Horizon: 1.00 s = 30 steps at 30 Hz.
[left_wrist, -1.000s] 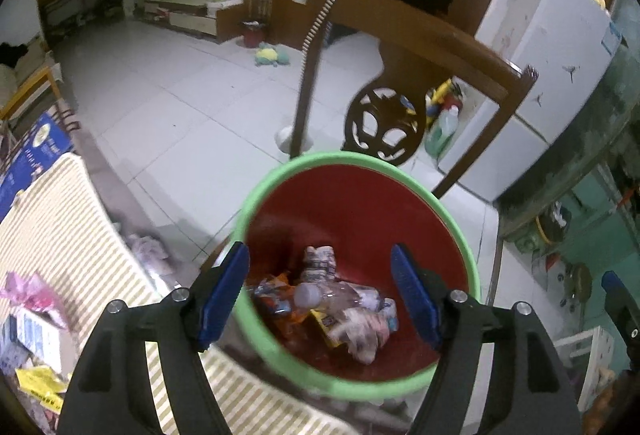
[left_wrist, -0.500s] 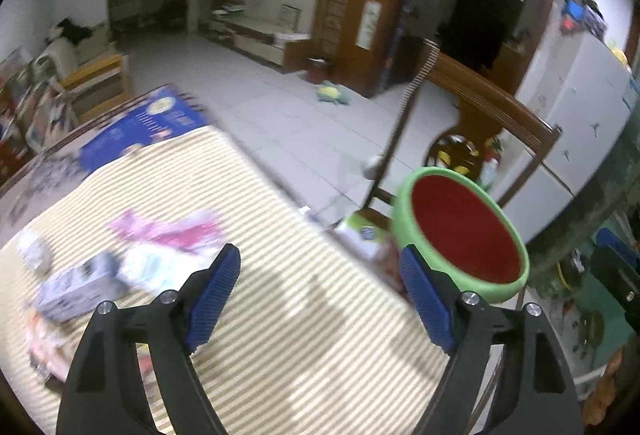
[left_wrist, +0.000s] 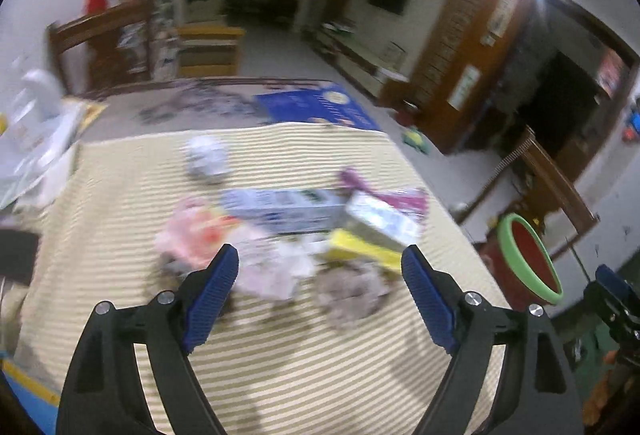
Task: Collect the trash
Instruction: 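Move both open tools back over the table toward the remaining trash, then grasp the pink Pocky box with the right tool while the left tool grasps the brown box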
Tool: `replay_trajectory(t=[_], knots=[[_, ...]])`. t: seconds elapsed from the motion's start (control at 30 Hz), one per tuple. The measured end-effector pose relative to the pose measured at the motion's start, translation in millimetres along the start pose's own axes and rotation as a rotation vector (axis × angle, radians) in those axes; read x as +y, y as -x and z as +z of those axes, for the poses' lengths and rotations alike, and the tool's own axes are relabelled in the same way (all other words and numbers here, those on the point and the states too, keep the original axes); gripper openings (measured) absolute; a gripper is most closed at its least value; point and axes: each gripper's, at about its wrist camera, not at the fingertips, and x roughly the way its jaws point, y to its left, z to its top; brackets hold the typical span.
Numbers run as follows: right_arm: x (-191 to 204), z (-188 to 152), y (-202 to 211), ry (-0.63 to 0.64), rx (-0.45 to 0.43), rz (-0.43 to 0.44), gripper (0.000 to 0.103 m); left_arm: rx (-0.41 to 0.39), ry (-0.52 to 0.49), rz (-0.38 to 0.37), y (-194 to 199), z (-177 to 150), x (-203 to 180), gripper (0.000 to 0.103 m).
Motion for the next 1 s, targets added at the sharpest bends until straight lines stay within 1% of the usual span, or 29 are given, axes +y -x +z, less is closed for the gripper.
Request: replay_trajectory(t=[0.1,0.17,0.23,0.33,0.47,0.57,0.7,0.8,0.87,0.93,1.0], knots=[[23.4,-2.9,-8.9,0.013,0.027,0.055,0.098,0.004,0.071,0.041,12.5,-14.6,38.9,0.08],[38.2,-6.4,-18.4,0.016,0.06,0.099,0.098,0.027,0.103,0.066,17.1,-26.6,59.1,0.08],[53.0,-13.0,-30.3,0.016,0.1,0.144,0.098,0.046,0.118,0.082,20.1,-36.8,70.3,0.08],[68.4,-24.1,-45.7,0.012,0.158,0.183,0.098,0.076,0.144,0.105,21.7,-52.1,89.4,0.08],[80.6,-32.4,-64.5,-0.001,0.211,0.228,0.098,0.1,0.186,0.104,17.5,-61.9,104.9,0.08],[93.4,-22.3,-82.7,0.018,0.23,0.273,0.098,0.109,0.193,0.097,15.4,-64.6,110.3,0.08],[107.3,7.5,-117.2,-0.003,0.279,0.358,0.098,0.129,0.218,0.078,8.2,-68.8,111.9,0.08],[122.3,31.7,-147.7,0.058,0.328,0.388,0.098,0.154,0.27,0.046,1.1,-72.8,113.9,0.08],[137.5,45.8,-176.6,0.103,0.4,0.428,0.094,0.17,0.307,0.016,-6.1,-74.5,114.4,0.08],[150.1,52.8,-204.3,0.125,0.476,0.465,0.086,0.18,0.324,-0.001,-12.1,-75.2,113.4,0.08],[159.9,55.7,-224.9,0.154,0.522,0.473,0.084,0.191,0.333,-0.011,-18.3,-75.1,112.6,0.08]])
